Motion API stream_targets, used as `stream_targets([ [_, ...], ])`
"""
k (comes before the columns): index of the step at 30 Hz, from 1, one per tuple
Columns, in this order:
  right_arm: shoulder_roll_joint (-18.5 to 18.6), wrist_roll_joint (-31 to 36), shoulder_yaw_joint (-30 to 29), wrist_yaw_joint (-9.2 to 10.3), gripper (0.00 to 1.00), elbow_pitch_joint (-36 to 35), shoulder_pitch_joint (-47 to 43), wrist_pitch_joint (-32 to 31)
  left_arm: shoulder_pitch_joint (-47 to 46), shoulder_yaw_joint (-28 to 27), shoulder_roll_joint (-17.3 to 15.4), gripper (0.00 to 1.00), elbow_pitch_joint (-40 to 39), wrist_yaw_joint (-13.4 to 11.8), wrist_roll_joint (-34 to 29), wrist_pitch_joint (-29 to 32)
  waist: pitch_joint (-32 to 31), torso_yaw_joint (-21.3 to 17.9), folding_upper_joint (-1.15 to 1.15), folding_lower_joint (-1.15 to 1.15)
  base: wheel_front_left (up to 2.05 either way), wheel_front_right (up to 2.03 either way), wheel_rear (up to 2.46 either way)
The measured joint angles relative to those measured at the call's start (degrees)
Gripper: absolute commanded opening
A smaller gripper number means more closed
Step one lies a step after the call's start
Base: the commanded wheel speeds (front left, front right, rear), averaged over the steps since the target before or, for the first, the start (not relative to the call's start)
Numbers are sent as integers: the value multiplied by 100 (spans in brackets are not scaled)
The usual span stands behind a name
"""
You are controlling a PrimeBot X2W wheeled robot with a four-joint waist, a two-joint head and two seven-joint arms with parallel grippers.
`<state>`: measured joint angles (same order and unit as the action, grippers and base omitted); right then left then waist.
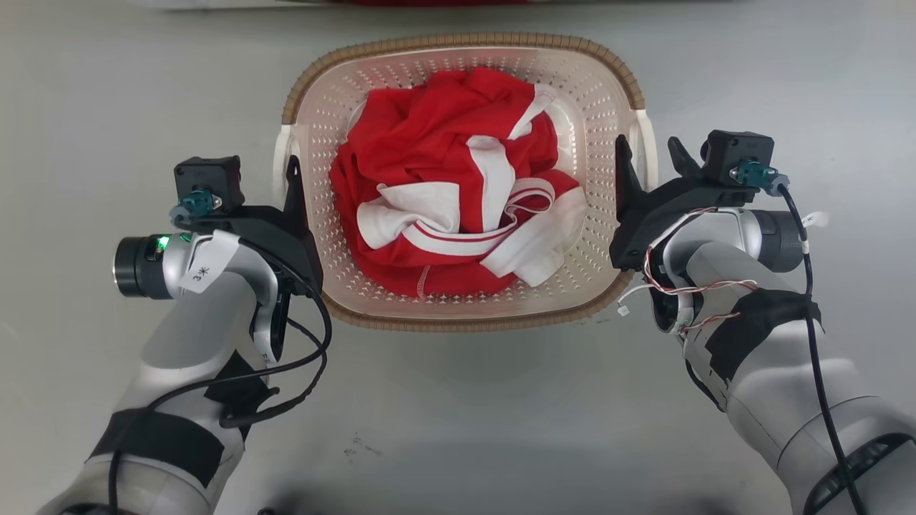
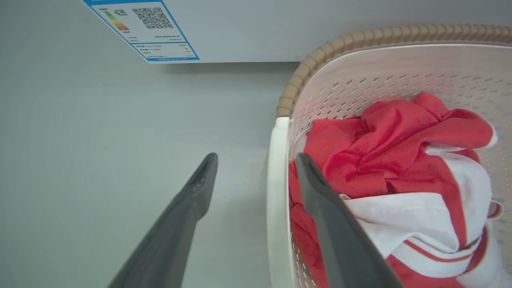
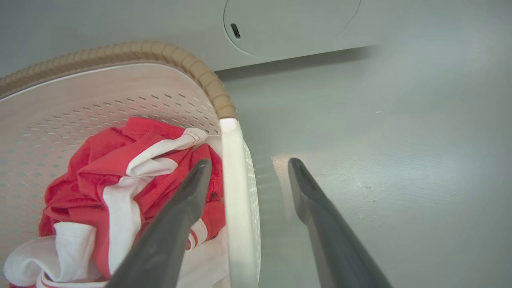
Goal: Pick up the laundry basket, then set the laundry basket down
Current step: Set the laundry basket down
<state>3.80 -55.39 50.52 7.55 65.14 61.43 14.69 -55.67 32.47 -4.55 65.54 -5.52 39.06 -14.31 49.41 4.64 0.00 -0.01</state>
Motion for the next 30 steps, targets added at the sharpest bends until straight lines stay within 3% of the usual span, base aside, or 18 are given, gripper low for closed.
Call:
stream_targets([
  [13, 1, 193, -227, 0, 100, -65, -389, 0, 597, -40, 8, 100, -167, 55, -92, 0, -767, -32, 0, 0, 0, 0, 0],
  [30, 80, 514, -764, -33, 100, -661, -1443, 0, 1717, -358, -96, 100, -1020, 105, -374, 0, -2243, -47, -1, 0, 0, 0, 0],
])
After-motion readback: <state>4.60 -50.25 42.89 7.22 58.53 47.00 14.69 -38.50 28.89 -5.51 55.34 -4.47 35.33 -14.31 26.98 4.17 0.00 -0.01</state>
